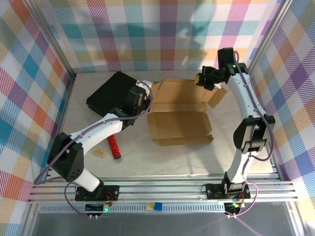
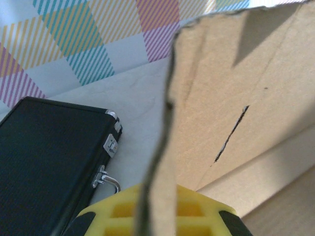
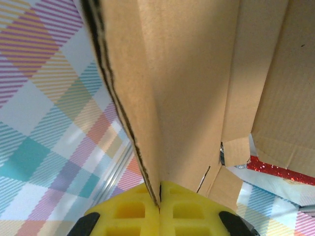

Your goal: Fold the paper box

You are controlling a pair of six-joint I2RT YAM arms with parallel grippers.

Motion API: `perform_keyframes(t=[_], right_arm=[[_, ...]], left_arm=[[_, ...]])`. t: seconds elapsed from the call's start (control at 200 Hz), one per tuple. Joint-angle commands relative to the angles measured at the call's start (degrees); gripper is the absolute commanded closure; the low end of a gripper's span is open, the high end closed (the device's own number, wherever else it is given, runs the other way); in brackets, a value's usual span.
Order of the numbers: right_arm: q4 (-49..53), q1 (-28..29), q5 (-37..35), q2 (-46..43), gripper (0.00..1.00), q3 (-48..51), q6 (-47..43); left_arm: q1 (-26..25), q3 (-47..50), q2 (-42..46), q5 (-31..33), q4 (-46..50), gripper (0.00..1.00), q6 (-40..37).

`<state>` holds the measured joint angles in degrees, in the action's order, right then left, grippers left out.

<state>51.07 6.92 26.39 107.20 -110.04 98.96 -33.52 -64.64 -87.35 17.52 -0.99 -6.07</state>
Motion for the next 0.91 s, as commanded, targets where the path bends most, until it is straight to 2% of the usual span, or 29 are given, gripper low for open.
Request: perform_keyframes(t=[0.0, 0.075, 0.145, 0.425, 0.535, 0.695, 0.9], right_arm=[[-2.60, 0.17, 1.21, -0.34, 1.00, 0.88, -3.14], [-6.45, 0.53, 2.36, -1.12, 1.00, 3.54, -4.53], [-8.82, 1.05, 2.61, -1.63, 1.00, 5.35, -5.84], [-16.97, 4.19, 2.59, -3.03, 1.00, 14.58, -8.07], [-20.44, 4.76, 2.29, -3.31, 1.00, 17.48, -9.05], [-25.40, 5.28, 1.56, -3.90, 1.00, 20.31, -11.58], [-37.86, 5.65, 1.23, -6.91, 1.00, 28.16, -13.35]], left_arm=[[4.76, 2.29, 2.89, -10.94, 2.68, 1.00, 0.98], [6.80, 2.80, 2.26, -17.17, 3.92, 1.00, 2.06], [7.31, 3.32, 1.14, -19.93, 4.63, 1.00, 3.01], [7.68, 9.53, -1.59, -20.85, 0.23, 1.00, 11.47], [7.68, 11.79, -1.76, -23.49, -1.56, 1.00, 15.27], [7.68, 14.31, -2.06, -28.44, -2.69, 0.86, 20.61], [7.59, 17.06, 2.15, -27.22, -2.60, 0.72, 23.73]])
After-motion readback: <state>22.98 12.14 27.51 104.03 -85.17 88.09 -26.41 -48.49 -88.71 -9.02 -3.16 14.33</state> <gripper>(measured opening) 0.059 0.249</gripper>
